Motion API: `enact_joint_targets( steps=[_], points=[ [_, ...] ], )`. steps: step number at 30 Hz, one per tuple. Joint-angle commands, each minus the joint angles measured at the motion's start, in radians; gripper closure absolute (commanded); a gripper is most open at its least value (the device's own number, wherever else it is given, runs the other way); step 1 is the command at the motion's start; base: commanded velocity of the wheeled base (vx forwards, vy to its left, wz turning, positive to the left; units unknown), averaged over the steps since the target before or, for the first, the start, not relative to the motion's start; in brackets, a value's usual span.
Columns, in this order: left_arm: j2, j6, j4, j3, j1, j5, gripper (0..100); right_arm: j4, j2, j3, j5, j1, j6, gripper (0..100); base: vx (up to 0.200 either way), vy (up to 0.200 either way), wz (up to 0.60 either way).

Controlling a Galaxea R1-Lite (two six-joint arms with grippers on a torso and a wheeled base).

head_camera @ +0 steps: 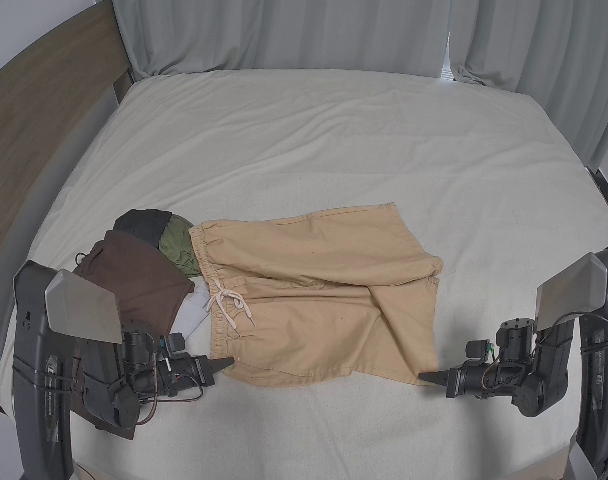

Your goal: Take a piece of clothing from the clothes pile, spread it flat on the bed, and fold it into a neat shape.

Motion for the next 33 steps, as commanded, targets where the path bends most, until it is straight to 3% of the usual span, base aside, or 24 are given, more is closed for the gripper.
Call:
enact_joint_targets(
  steps=[1,11,19,33],
  points=[
    [-0.048,-0.003,-0.002,0.011,0.016,-0.007,100,-0.005,-0.016,0.024,-0.001,-0.009,0.000,100,0.000,0.000,0.00],
    [-0.140,0.006,-0.002,0.178,0.059,-0.013,100,-0.050,-0.053,0.134,-0.001,-0.049,-0.009,100,0.000,0.000,0.00],
    [-0.182,0.094,-0.002,0.316,0.100,-0.053,100,-0.050,-0.058,0.154,-0.002,-0.043,-0.014,100,0.000,0.000,0.00],
    [-0.177,0.158,0.000,0.359,0.115,-0.055,100,-0.050,-0.058,0.214,-0.002,-0.051,-0.074,100,0.000,0.000,0.00]
  ],
)
